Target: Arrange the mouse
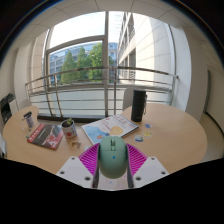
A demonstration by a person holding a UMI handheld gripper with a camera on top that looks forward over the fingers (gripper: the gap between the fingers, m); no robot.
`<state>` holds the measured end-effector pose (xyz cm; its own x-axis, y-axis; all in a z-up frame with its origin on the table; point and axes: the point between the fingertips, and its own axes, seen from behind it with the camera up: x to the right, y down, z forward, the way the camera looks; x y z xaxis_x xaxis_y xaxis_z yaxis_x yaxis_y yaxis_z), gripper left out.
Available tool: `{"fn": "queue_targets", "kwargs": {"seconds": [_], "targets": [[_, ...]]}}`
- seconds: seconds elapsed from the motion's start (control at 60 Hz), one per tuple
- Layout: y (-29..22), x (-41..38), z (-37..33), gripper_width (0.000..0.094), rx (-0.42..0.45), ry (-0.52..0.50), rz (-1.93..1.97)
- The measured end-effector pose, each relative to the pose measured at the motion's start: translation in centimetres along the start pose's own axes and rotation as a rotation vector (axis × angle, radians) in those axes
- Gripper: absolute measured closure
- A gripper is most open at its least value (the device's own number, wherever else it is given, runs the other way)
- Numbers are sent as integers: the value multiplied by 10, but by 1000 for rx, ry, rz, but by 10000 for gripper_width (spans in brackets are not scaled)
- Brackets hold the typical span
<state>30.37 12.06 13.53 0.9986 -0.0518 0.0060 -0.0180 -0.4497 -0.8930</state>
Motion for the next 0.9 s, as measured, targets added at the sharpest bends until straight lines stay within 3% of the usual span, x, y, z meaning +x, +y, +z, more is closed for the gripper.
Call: {"fn": "queue_targets", "kwargs": {"seconds": [0.117, 0.333, 0.383, 0.483, 0.9], "targets": [[57, 21, 46, 543, -143, 0, -10], [125, 25, 79, 430, -282, -34, -19], [122, 25, 76, 353, -275, -34, -15], [106, 23, 57, 80, -247, -30, -42], [51, -7, -137, 84, -126, 43, -63]]}}
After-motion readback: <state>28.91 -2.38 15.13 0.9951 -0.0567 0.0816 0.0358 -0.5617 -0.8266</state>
